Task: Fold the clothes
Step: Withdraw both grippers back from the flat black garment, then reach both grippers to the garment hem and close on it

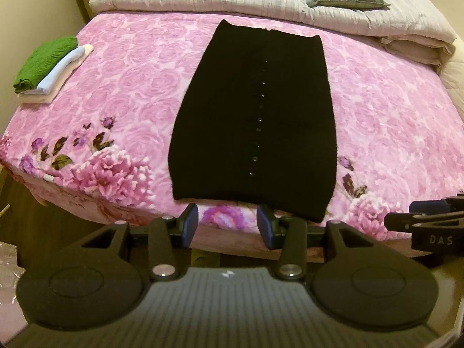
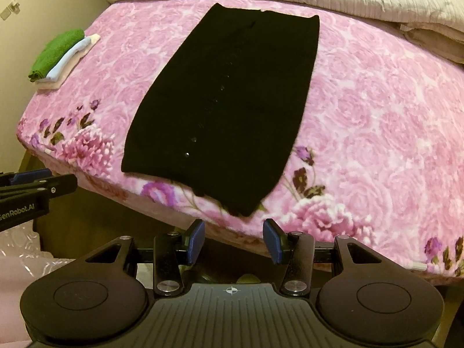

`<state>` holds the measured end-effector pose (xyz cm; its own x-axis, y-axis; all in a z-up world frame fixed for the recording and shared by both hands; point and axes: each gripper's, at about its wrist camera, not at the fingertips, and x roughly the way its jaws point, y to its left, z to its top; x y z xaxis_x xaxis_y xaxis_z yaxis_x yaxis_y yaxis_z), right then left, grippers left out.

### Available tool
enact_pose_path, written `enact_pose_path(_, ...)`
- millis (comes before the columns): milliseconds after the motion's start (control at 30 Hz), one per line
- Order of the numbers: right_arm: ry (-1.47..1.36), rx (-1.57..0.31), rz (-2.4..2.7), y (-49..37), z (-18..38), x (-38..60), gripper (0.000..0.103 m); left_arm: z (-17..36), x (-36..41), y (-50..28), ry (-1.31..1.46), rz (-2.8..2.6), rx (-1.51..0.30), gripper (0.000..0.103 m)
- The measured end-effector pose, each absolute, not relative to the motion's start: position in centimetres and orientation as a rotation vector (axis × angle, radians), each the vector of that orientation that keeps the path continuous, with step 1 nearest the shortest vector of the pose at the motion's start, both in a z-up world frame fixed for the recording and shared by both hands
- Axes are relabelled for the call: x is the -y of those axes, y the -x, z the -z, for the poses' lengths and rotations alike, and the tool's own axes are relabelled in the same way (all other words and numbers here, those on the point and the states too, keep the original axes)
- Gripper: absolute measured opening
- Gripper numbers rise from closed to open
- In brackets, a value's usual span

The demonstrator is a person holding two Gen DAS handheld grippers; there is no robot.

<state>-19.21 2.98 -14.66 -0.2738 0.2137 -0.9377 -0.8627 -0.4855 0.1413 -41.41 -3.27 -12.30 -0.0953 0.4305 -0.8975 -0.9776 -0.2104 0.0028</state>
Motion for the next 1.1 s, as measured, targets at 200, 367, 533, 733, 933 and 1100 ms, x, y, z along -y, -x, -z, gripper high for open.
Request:
enact_pose_path(200, 1.174, -0.914, -1.812, 20.4, 15.4, -4.4, 0.048, 13.8, 1.0, 43.9, 0.998, -1.521, -0.810, 0.040)
enact_pose_path(367, 1.003, -1.020, -1.707, 19.6, 16.4, -7.9, 0.048, 16.2, -2.3, 47.9, 1.024, -1.449, -0.809, 0.041)
enact_pose_path(533, 0.882, -1.073, -1.587, 19.7, 20.7, -11.2, 0.048, 22.4, -5.6, 53.1, 1.036, -1.402, -0.818, 0.046)
enact_pose_path(733, 0.840, -1.087, -1.522, 20.3, 31.2, -11.9, 0.048, 32.4, -8.4, 58.7, 1.079, -1.455, -0.799, 0.044)
enact_pose_path(933, 0.703, -0.994, -1.549, 18.6, 37.3, -10.4, 0.048, 37.4, -7.4, 60.8, 1.110, -1.393, -0.600, 0.044)
enact_pose_path(1100, 0.485, -0.994, -1.639, 15.9, 38.8, -7.4, 0.048, 38.8, -4.4, 61.3, 1.097, -1.360, -0.428, 0.043)
